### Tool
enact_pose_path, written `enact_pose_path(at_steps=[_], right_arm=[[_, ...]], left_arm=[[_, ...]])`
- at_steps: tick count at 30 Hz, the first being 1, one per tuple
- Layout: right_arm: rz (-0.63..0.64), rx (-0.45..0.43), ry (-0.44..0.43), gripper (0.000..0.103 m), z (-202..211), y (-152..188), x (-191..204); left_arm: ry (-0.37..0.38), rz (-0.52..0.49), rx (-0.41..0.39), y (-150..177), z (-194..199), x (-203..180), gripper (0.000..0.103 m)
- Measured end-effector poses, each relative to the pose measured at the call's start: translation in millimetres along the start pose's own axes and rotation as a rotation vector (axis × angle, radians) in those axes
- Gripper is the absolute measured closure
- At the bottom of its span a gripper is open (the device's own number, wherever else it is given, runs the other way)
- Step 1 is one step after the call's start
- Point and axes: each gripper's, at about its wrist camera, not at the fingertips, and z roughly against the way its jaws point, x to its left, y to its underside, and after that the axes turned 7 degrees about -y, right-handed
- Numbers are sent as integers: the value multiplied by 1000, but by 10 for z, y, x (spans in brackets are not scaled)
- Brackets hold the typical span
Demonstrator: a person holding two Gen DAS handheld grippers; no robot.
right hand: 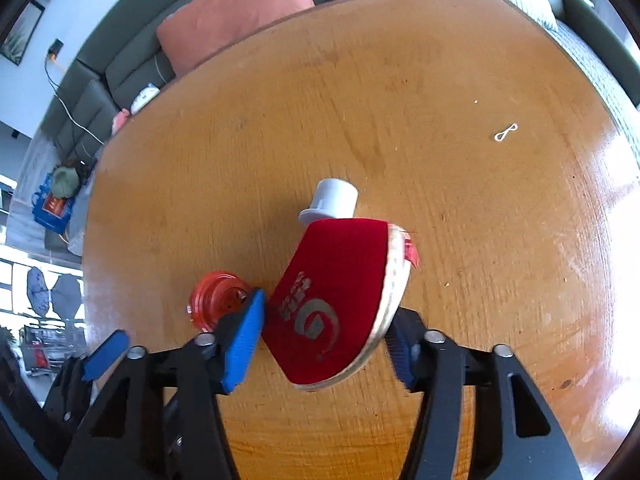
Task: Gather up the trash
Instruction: 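Grasp the orange cap with left gripper while right grasps the red pouch, then carry the orange cap and red pouch over the black bin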
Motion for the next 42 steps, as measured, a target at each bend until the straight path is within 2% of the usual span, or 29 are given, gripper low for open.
enact_pose_path(at_steps=[2, 4, 10, 15, 18, 19, 23, 33, 42], right_arm=[[-3, -15, -2, 60, 88, 20, -42], [8, -48, 11, 63, 229, 55, -86], [25, -113, 56, 65, 501, 114, -225], [9, -115, 61, 65, 545, 132, -349], [14, -115, 65, 65, 552, 152, -343], [14, -115, 65, 65, 559, 166, -348], [16, -114, 65, 65, 559, 179, -312], [52, -126, 69, 65, 634, 345, -53], [110, -133, 68, 65, 759, 573, 296]], left_arm=[[8, -8, -2, -44, -15, -47, 6], [18, -14, -5, -84, -25, -97, 6], [46, -49, -8, -230, -112, -306, 6], [61, -73, 10, -301, -250, -458, 10], [83, -73, 27, -297, -324, -486, 35], [90, -70, 32, -291, -344, -480, 49], [105, -66, 23, -275, -359, -469, 67], [110, -77, -17, -100, -122, -311, 68], [103, -39, -45, 169, 149, 12, 68]])
